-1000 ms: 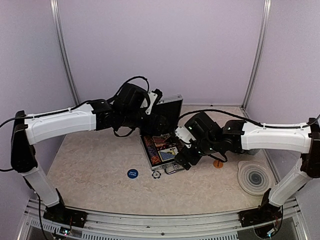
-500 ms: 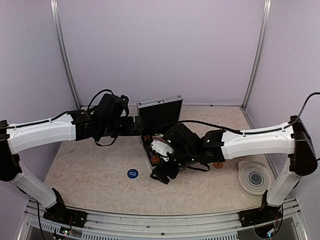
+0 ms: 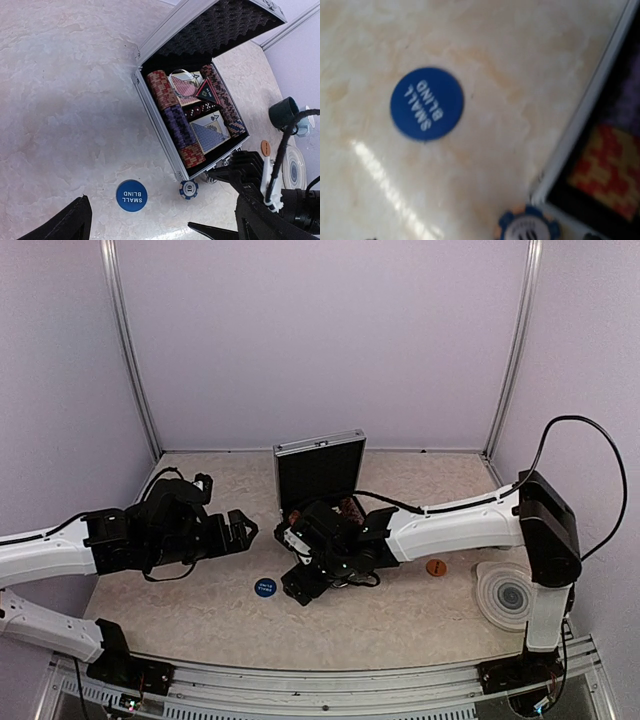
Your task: Pack up texas hold em set
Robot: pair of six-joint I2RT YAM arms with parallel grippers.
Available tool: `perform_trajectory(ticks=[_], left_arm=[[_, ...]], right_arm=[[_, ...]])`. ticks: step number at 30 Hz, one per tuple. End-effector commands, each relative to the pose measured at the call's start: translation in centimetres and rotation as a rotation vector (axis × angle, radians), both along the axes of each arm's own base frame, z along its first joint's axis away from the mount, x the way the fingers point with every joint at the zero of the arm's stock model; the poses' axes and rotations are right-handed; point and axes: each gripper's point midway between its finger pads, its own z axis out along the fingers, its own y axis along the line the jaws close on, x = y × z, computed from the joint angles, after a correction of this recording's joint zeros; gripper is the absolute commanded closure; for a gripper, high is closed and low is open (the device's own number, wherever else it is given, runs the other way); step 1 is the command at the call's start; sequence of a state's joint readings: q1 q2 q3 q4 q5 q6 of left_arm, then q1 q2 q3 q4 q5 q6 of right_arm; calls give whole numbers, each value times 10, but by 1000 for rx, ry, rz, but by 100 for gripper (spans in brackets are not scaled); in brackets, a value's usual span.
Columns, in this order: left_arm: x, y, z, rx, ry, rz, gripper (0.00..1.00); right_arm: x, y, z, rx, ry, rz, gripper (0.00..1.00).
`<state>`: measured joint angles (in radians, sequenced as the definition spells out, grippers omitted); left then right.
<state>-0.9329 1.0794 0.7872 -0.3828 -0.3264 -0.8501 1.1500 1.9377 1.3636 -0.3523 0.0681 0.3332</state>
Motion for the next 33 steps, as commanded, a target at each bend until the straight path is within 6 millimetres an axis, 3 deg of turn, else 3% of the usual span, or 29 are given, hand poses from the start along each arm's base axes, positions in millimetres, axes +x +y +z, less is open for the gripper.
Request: perform_trajectory(ticks=[1, 8, 14, 22, 33], left_arm=[[-1, 4, 2, -14, -16, 22, 1], [-5, 6, 3, 12, -32, -5, 1], [-4, 3, 5, 10, -75, -32, 1], [1, -5, 9, 25, -109, -81, 1], [6, -1, 10, 27, -125, -78, 1]], right_arm=[[4, 3, -19, -50, 30, -45, 12], [2, 7, -22, -47, 93, -99, 24], [-6, -2, -44, -97, 138, -142, 28], [-3, -15, -58, -133, 141, -218, 27], [-1, -12, -81, -182, 152, -209, 26]])
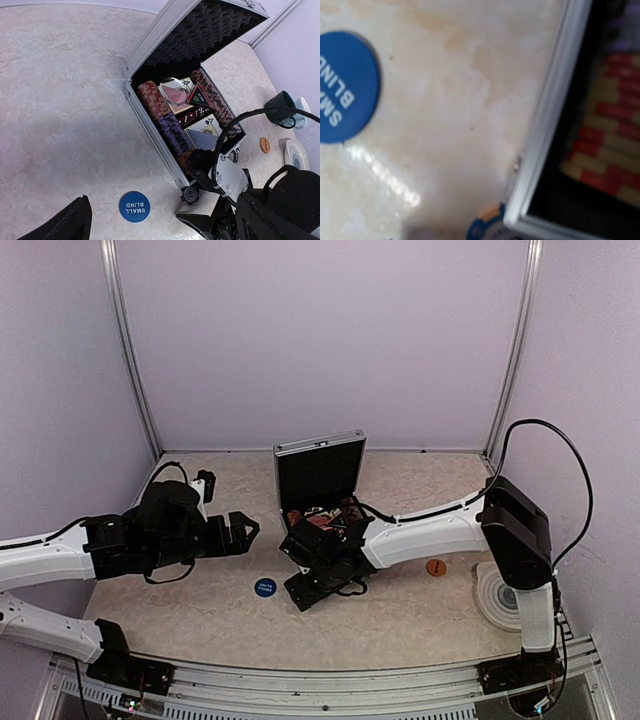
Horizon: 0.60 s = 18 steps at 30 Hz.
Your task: Pack up texas hold em set
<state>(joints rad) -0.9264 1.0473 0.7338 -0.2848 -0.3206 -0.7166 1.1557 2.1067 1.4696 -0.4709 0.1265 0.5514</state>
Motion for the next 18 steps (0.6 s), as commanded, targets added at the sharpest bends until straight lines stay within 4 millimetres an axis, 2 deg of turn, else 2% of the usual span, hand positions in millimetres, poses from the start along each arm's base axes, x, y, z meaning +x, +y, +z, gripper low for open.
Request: perform_trajectory(ticks=[1, 6, 12, 18], left_arm=[[4, 2, 6, -7, -27, -3, 1], [5, 6, 9, -11, -34, -2, 1], [8, 8, 9, -11, -35, 0, 1], [7, 9, 2, -10, -22, -2, 1]], right_arm=[[-7, -5, -25, -56, 39, 7, 26], [-13, -1, -29, -41, 71, 42, 30], [-33, 6, -30, -45, 109, 144, 43], [-60, 12, -28, -71, 152, 265, 45]])
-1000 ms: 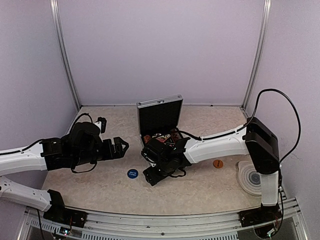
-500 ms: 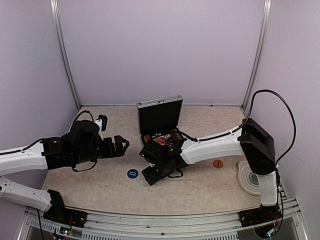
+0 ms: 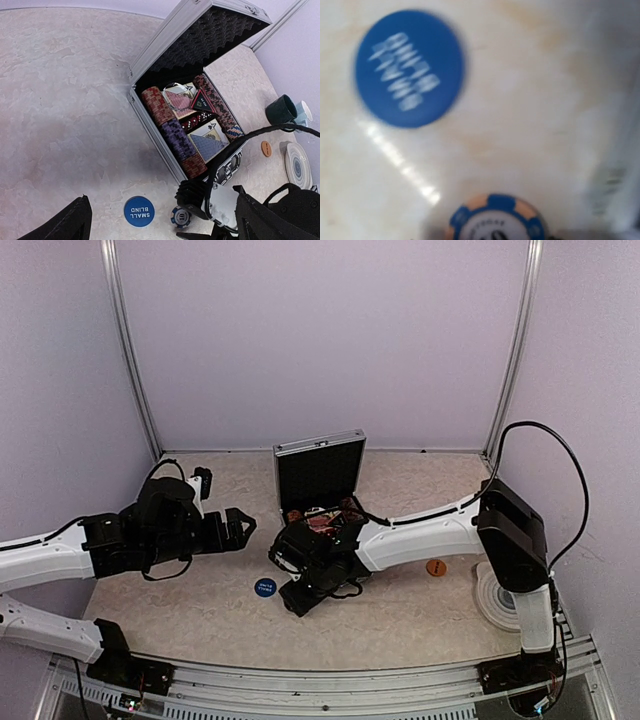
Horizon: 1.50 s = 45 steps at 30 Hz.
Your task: Pack up texas hold em set
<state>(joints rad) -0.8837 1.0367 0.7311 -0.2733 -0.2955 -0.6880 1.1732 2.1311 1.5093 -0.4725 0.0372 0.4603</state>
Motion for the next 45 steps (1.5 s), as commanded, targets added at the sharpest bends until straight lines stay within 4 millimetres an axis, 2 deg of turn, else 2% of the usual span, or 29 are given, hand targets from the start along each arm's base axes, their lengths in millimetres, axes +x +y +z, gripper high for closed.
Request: perform_trajectory(ticks=[1, 7, 13, 18, 25, 33, 39, 45], left_arm=[[-1, 2, -3, -6, -7, -9, 1], [-3, 4, -5, -15, -1, -6, 1], [-4, 5, -6, -19, -1, -1, 1], [-4, 6, -7, -19, 3, -1, 1], [-5, 7, -10, -21, 7, 3, 1], [-4, 6, -10, -25, 8, 1, 1], [-4, 6, -12, -22, 11, 0, 1], [-4, 5, -13, -27, 13, -1, 1]], right_arm=[[-46, -7, -29, -100, 120, 147, 45], [-56, -6, -27, -109, 129, 209, 47], [-40, -4, -26, -148, 71, 169, 32], [-35, -2, -35, -167, 64, 178, 30], [-33, -3, -42, -184, 68, 176, 35], [-24, -8, -51, -239, 31, 156, 36], [-22, -8, -53, -244, 17, 164, 45], [-20, -6, -55, -253, 12, 165, 46]])
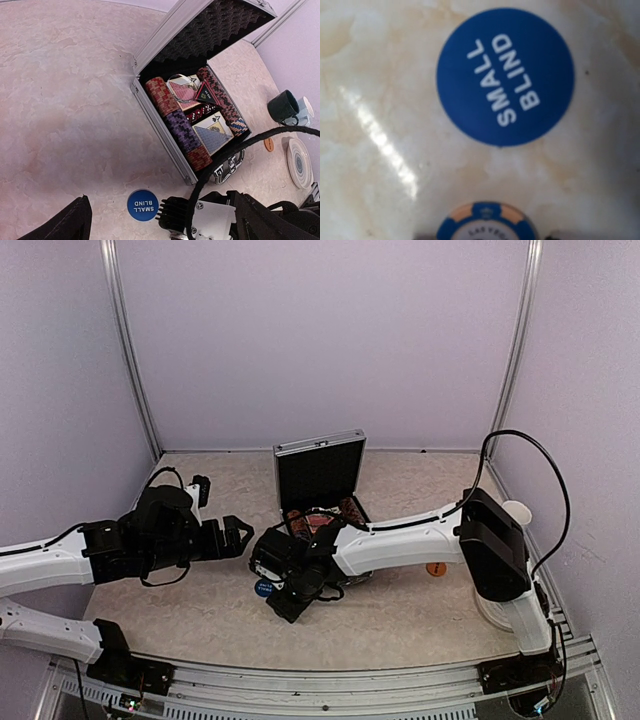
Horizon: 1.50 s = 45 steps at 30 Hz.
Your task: Pack up texas hold em set
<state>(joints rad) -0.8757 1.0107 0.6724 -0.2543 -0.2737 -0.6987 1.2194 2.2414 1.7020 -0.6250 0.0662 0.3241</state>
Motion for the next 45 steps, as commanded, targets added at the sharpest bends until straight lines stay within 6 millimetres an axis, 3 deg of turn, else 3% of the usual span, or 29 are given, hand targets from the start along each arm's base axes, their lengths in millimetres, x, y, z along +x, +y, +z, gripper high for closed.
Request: perform_trajectory(ticks=[1, 7, 14, 27, 36, 39, 45], left_arm=[[1, 0, 1, -22, -8, 2, 1], [1, -2, 2, -26, -8, -2, 1], [-3, 0, -4, -21, 13, -10, 1], [-33, 3, -51, -51, 163, -73, 1], [-47, -15, -59, -143, 206, -165, 1], [-48, -20, -61, -156, 217, -187, 1], [-46, -24, -54, -180, 200, -191, 1]], right_arm=[[-8, -27, -52, -156, 51, 2, 46], [-8, -26, -53, -157, 51, 8, 58], [-6, -25, -39, -137, 26, 15, 60], [12, -14, 50, -2, -144, 18, 59], [13, -15, 84, 68, -190, 21, 59], [10, -16, 83, 69, -179, 41, 55], [0, -21, 47, -26, -94, 58, 40]])
